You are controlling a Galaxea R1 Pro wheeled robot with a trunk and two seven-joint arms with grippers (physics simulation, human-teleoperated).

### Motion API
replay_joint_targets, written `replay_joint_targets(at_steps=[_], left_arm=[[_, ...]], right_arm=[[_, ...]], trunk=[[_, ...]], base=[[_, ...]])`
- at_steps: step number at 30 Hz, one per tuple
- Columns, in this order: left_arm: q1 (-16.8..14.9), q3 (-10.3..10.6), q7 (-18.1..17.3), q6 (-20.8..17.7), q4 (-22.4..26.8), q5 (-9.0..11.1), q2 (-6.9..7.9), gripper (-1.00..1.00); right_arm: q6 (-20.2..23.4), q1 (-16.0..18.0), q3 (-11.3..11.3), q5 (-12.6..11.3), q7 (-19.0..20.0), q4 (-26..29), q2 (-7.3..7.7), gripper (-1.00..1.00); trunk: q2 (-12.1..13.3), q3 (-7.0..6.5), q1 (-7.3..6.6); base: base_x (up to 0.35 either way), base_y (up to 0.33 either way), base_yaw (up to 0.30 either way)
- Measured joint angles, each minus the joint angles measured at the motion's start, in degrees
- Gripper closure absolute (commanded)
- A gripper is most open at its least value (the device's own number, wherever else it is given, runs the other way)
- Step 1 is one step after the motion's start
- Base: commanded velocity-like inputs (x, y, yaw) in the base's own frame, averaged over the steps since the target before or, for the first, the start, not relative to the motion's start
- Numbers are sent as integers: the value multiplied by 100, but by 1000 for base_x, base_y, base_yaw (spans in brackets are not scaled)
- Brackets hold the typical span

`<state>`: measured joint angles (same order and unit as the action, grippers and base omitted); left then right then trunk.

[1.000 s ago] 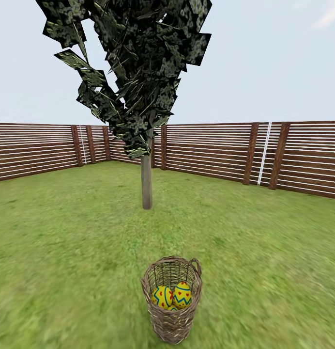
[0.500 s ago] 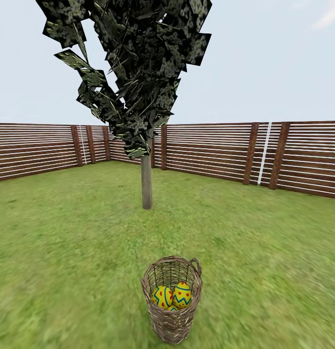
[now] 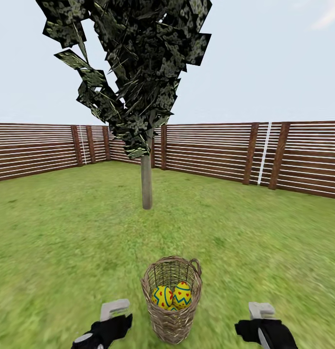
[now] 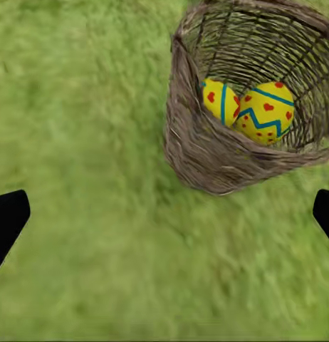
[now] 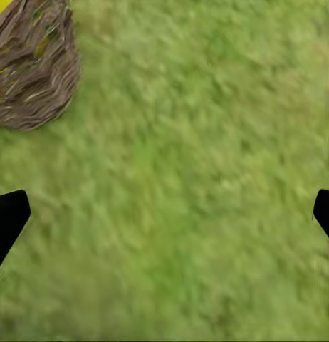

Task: Take the three Easter eggs out of the wicker basket on the lawn in the garden, then place them on the lawn next to a single tree (choose any tree) so that all three eggs are next to the same tree and none are left in the basket.

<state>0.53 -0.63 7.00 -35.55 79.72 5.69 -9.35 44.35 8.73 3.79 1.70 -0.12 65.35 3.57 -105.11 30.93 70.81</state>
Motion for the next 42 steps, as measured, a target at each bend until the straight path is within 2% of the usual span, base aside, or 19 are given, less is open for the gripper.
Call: replay_joint_targets(at_steps=[1,3,6,9,11,13,15,23,33,42], left_arm=[[0,2,3,-86,252,1,-26,-100],[0,3,4,-202,551,10,-49,-100],[-1,4,4,-280,784,122,-61,-100],[-7,13,4,-325,1084,433,-61,-100],[-25,27,4,-337,1186,581,-61,-100],[-41,46,2,-342,1224,643,-62,-100],[-56,149,-9,-350,1255,709,-64,-100],[-61,252,-14,-333,1043,741,-64,-100],[-60,236,-1,-320,874,742,-65,-100],[-63,216,4,-310,789,739,-65,-100]], right_arm=[[367,2,15,-4,21,408,-8,-100],[909,2,26,-10,95,861,-15,-100],[1274,5,19,-14,279,1176,-15,-100],[1442,81,12,-12,443,1527,-42,-100],[1483,150,11,-7,485,1753,-102,-100],[1499,180,10,-1,502,1839,-128,-100],[1512,214,10,-1,524,1922,-154,-100],[1479,238,2,0,552,1882,-186,-100],[1470,241,-36,1,557,1878,-179,-100],[1465,241,-157,-1,551,1855,-208,-100]], trunk=[[0,0,0],[0,2,0],[0,15,0],[0,34,0],[0,48,0],[0,63,0],[0,79,0],[0,140,0],[0,217,0],[0,286,0]], base=[[0,0,6],[0,0,50],[0,0,112],[0,0,152],[0,0,169],[0,0,175],[0,0,179],[0,0,183],[0,0,186],[0,0,194]])
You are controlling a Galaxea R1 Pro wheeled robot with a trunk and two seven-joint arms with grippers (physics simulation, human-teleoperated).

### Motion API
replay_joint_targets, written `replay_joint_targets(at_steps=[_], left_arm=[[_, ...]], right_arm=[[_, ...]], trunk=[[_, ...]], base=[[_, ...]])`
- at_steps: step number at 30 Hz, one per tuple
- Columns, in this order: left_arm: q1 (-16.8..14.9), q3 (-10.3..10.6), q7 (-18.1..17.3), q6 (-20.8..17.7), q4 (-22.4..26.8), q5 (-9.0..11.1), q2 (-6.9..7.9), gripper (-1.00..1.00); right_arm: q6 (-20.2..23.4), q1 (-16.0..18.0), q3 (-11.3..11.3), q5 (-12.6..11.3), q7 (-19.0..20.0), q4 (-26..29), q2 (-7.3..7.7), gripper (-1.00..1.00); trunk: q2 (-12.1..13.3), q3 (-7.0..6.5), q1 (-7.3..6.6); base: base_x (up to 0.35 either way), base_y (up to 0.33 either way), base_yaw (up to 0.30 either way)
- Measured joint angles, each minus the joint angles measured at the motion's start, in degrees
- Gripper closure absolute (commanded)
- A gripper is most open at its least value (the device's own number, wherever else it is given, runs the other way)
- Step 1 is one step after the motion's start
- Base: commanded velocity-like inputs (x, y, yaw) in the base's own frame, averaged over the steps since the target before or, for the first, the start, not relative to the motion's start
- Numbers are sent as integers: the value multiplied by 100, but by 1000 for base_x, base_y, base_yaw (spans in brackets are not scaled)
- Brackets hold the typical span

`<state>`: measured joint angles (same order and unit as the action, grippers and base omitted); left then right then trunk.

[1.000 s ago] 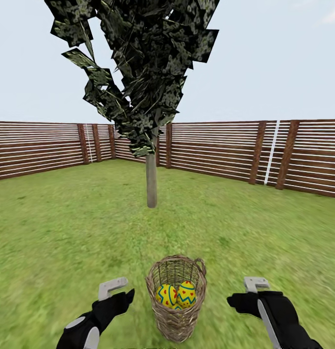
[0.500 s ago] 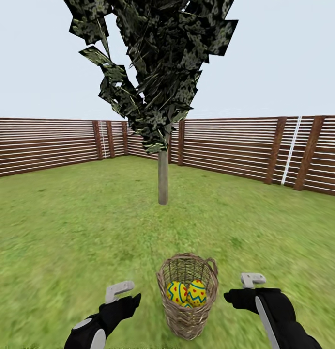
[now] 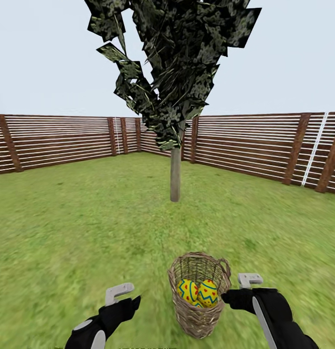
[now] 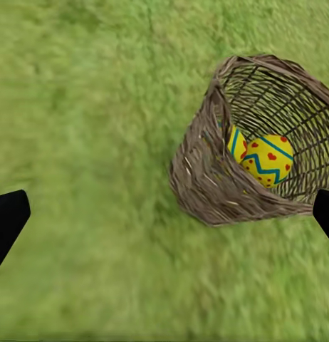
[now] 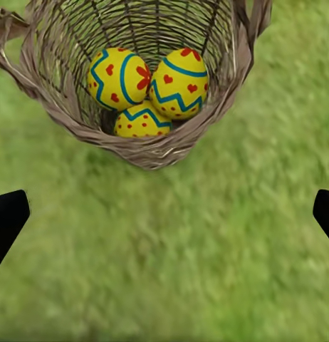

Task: Take the three Easter eggs out of the wicker basket on the lawn in the garden, then place them on the lawn next to a single tree (choose any tree) so that all three eggs are next to the same tree and none are left in the basket.

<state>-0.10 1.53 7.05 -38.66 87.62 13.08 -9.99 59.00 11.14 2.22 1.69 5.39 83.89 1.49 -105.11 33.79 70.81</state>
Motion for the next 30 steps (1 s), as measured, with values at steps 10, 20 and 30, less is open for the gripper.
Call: replay_joint_targets(at_steps=[10,20,30], left_arm=[[3,14,-2,-2,-14,1,0,-100],[3,8,4,0,-13,-11,0,-100],[1,15,6,2,-23,-15,1,-100]], right_arm=[[-8,0,165,15,-1,-26,6,-100],[-9,0,326,11,5,-193,13,-100],[-7,0,468,15,5,-279,25,-100]], trunk=[[0,77,-2],[0,154,-3],[0,228,-3]], base=[[82,0,195],[314,0,195],[301,-123,143]])
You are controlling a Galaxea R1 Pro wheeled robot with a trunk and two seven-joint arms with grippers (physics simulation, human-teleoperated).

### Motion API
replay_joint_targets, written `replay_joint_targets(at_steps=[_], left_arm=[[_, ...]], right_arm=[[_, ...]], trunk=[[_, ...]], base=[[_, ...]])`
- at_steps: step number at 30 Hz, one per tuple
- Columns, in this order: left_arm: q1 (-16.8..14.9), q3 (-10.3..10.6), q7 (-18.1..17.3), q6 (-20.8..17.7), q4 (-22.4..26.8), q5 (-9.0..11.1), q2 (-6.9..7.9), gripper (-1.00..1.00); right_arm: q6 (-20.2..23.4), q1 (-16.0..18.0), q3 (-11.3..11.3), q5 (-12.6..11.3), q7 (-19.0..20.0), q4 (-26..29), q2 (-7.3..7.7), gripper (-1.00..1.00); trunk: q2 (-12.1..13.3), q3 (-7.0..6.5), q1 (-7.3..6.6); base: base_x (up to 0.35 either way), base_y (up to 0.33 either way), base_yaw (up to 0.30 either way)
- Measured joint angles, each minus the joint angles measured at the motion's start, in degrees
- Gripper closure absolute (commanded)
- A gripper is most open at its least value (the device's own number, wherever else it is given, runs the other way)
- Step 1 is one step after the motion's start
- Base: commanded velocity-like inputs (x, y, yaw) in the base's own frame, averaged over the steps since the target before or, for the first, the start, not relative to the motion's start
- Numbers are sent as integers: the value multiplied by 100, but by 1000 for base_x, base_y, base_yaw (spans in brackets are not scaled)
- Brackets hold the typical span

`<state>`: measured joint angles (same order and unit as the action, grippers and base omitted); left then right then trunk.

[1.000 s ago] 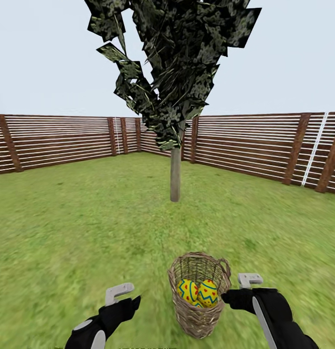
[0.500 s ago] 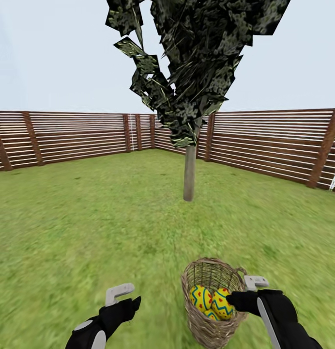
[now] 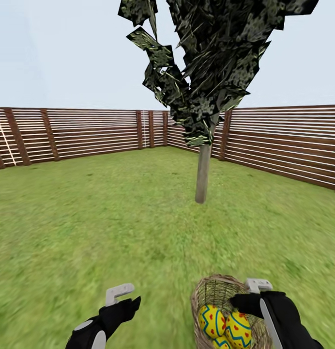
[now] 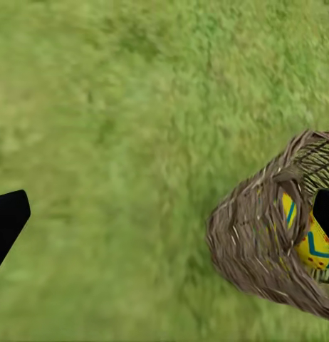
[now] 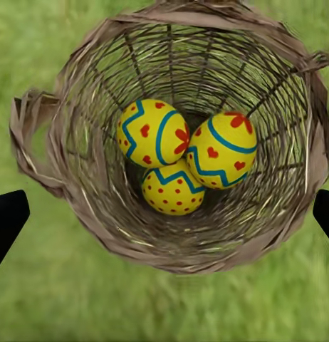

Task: Take the three Easter eggs out of the wicker basket on the lawn in the garden, then place them on the lawn next to a single tree (choose any tree) so that all three eggs are next to the same tree and none are left in the basket.

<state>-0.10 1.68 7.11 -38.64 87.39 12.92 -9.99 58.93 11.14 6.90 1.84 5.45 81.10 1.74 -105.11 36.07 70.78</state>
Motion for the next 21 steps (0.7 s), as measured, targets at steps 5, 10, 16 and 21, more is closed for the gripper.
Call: replay_joint_targets(at_steps=[5,10,16,21], left_arm=[[1,10,0,8,-35,0,0,-100],[0,12,0,9,-45,0,0,-100],[0,11,-3,8,-105,7,0,-100],[1,12,-1,16,-150,1,0,-100]], right_arm=[[-7,-2,155,-3,4,-205,0,-100],[-15,-2,184,-5,3,-251,5,-100],[-16,-3,192,-2,4,-269,10,-100],[-16,-1,192,1,2,-274,10,-100]], trunk=[[0,23,0],[0,39,1],[0,45,3],[0,46,2]], base=[[243,-249,-29],[192,-228,-163],[44,-84,-59],[24,-230,-21]])
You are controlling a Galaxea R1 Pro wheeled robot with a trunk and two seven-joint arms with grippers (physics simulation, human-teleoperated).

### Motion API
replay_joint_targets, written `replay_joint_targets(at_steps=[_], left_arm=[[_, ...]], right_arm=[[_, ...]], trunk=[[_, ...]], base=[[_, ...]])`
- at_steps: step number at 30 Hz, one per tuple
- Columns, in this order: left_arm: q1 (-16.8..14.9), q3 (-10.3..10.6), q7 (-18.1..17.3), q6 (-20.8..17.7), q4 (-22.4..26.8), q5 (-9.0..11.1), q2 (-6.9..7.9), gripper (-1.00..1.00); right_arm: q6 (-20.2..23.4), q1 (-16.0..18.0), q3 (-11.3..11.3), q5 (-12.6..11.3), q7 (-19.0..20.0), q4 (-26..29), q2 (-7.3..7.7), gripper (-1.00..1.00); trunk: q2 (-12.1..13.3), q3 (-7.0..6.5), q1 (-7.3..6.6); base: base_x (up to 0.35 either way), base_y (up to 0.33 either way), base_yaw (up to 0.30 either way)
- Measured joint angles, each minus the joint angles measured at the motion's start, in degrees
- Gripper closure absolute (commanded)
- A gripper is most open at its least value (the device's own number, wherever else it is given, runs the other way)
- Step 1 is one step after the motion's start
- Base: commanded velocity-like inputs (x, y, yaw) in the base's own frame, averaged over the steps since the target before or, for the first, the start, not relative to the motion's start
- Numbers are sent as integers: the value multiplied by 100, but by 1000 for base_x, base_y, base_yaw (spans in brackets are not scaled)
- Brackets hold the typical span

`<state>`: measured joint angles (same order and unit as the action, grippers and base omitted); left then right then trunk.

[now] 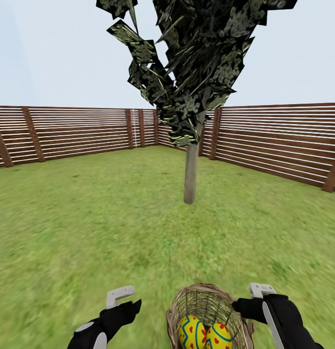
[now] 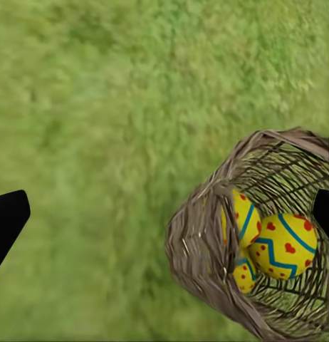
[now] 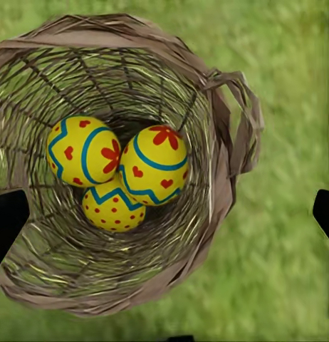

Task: Take the three Easter eggs out of the wicker basket on the lawn in the garden, then place them on the lawn next to a single tree (choose any tree) so that all three eggs are next to the same tree and none are left in the basket.

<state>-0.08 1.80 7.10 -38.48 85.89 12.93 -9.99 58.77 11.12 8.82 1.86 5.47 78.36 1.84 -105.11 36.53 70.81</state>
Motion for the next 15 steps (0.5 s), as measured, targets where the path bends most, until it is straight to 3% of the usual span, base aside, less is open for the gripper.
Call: replay_joint_targets(at_steps=[4,8,15], left_arm=[[-2,-4,-8,17,-9,5,0,-100],[-1,-1,-43,64,-10,14,-1,-100],[-2,-5,-58,410,55,31,-1,-100]], right_arm=[[-1,-1,4,1,3,-6,2,-100],[1,-3,15,2,6,-11,14,-100],[-7,0,362,9,-5,-496,23,-100]], trunk=[[0,0,0],[0,0,0],[-39,18,22]], base=[[65,-249,-7],[21,-84,-2],[4,-15,0]])
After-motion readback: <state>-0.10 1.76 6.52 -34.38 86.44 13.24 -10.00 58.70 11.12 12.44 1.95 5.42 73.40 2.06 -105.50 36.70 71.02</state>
